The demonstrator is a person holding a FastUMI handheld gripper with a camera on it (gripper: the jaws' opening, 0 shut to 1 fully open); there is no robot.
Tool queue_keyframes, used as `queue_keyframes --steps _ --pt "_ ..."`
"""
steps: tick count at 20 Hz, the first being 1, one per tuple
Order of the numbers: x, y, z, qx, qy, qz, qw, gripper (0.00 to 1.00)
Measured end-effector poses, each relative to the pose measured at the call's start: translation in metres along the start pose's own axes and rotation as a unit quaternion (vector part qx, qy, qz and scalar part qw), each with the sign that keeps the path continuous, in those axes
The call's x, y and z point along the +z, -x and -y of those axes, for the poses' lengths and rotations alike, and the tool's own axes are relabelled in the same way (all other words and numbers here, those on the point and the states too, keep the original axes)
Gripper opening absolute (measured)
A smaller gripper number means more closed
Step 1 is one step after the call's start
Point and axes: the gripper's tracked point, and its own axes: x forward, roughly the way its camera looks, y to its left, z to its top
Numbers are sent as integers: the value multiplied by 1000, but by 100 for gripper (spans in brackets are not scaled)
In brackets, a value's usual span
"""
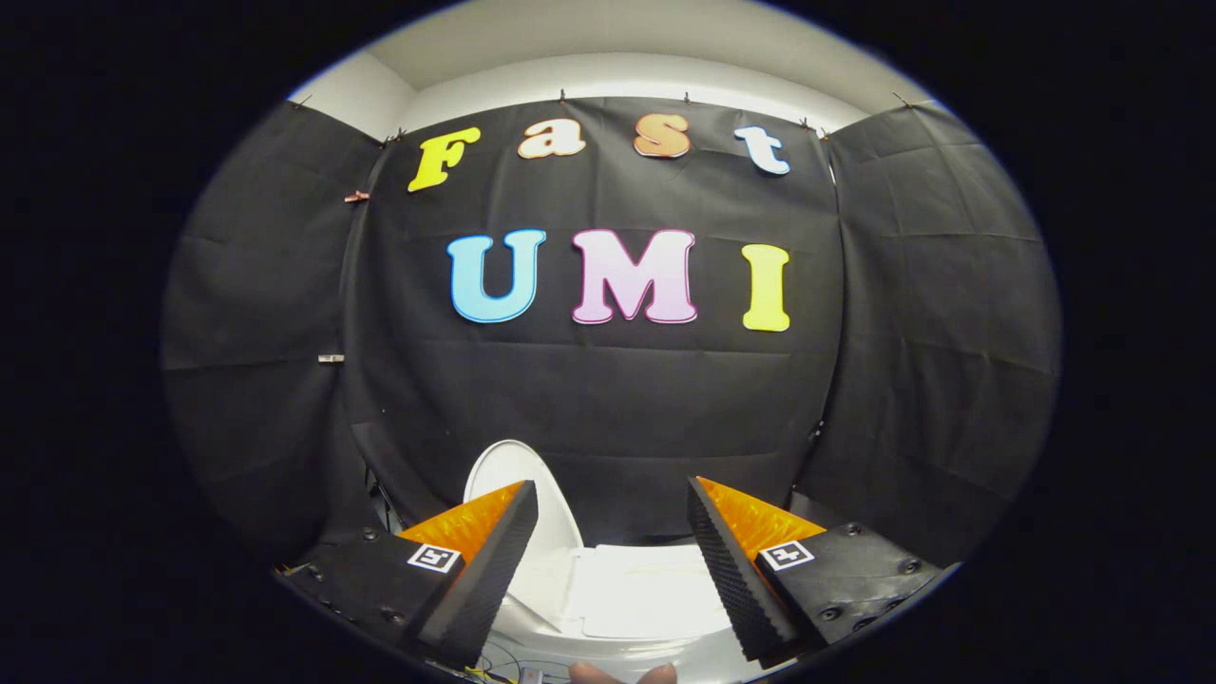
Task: Open the toilet lid.
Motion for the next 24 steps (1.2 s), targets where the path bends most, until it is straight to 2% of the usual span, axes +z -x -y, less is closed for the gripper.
queue_keyframes --steps 7,13,24 --pt "15 40 87 -23 -8 30 999 98" --pt "5 68 154 -41 -15 38 998 98" --pt "-34 102 220 -59 -22 56 996 98"
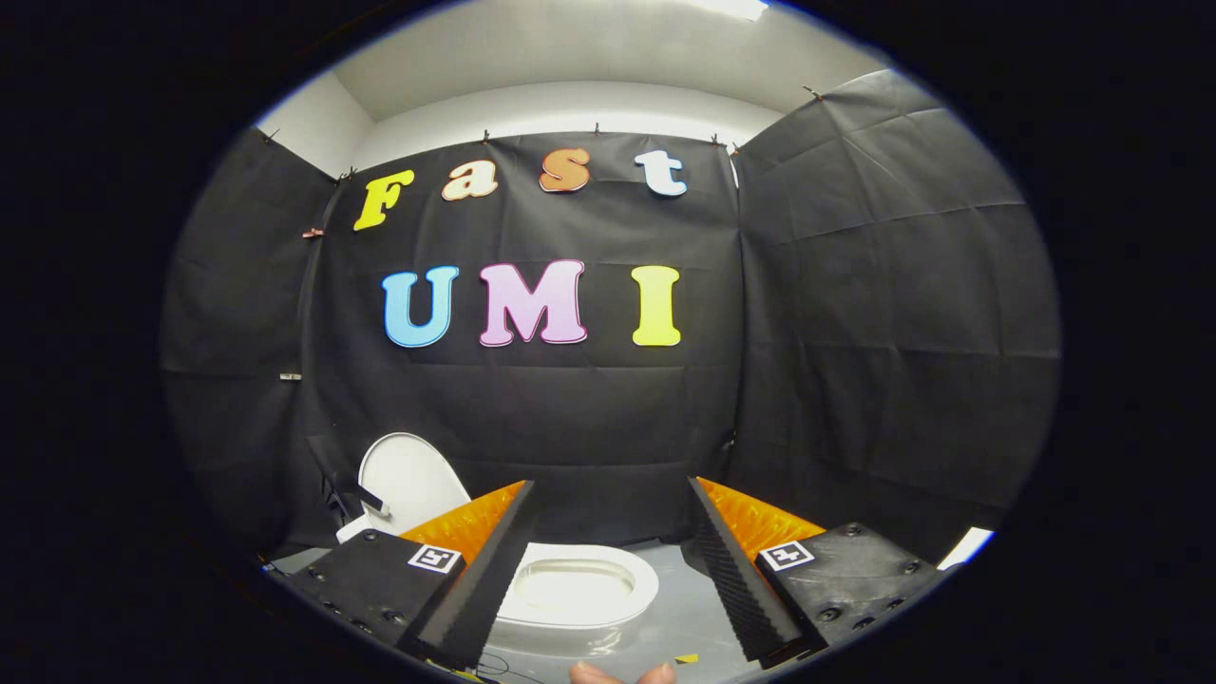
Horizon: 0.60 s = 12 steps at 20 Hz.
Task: Open the toilet lid.
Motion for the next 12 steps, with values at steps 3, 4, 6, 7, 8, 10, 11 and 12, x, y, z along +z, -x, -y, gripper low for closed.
queue_keyframes --steps 3,4,6,7,8,10,11,12 --pt "-7 1 2 2 5 2 1000 98" --pt "-6 1 3 0 6 7 1000 98" --pt "-5 3 6 -2 12 13 1000 98" --pt "-5 3 4 -1 11 15 1000 98" --pt "-4 5 2 1 6 16 1000 98" --pt "-2 9 1 5 -2 20 1000 98" --pt "-2 9 0 6 -1 22 1000 98" --pt "-2 9 1 5 2 23 1000 98"
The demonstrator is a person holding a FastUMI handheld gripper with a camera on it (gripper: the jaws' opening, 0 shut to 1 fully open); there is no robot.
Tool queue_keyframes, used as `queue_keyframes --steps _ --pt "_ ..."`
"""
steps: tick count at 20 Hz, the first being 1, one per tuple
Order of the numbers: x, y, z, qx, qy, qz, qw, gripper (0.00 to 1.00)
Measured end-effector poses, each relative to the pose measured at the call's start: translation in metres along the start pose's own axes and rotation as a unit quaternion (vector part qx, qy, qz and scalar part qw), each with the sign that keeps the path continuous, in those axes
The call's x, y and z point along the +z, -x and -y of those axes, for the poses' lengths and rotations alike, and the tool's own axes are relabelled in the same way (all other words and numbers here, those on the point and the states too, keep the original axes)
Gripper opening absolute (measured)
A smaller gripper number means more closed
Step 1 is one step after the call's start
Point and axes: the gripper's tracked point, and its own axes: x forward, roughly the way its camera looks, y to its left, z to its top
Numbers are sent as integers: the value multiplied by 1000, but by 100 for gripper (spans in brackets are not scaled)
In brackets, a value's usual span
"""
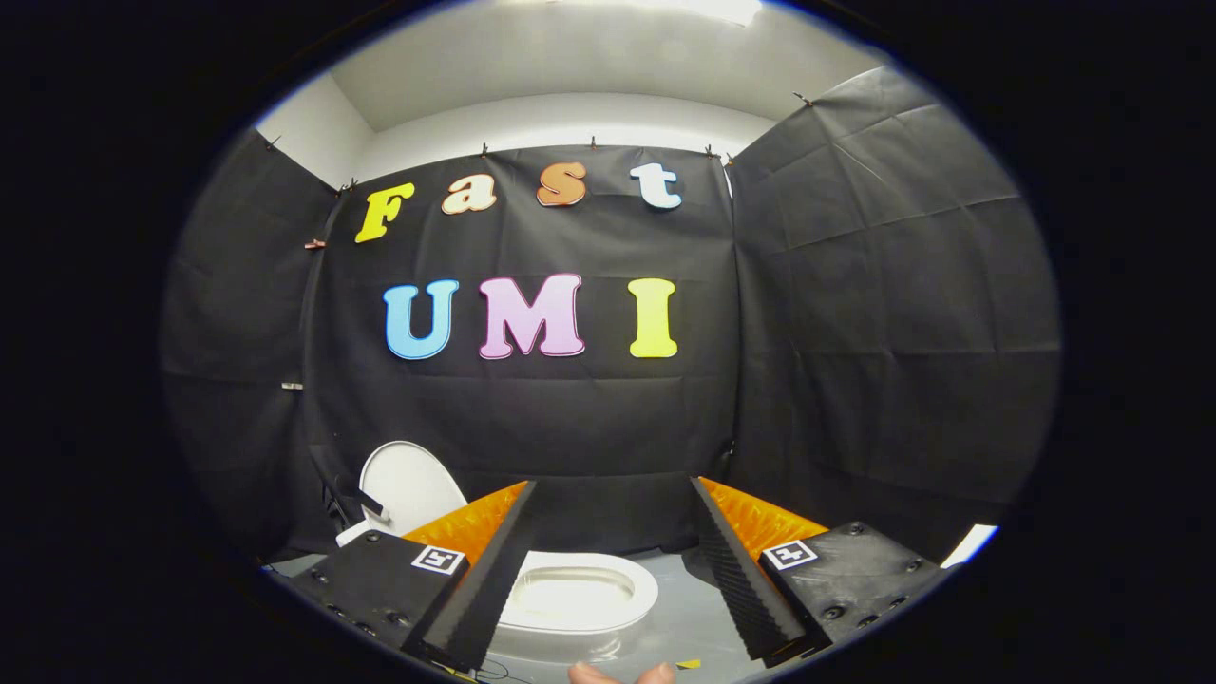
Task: Open the toilet lid.
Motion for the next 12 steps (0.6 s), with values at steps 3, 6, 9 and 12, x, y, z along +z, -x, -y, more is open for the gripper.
queue_keyframes --steps 3,6,9,12 --pt "0 0 -2 2 5 1 1000 98" --pt "-3 1 -4 6 2 -4 1000 98" --pt "-5 1 -4 6 1 -7 1000 98" --pt "-4 0 -3 4 1 -8 1000 98"
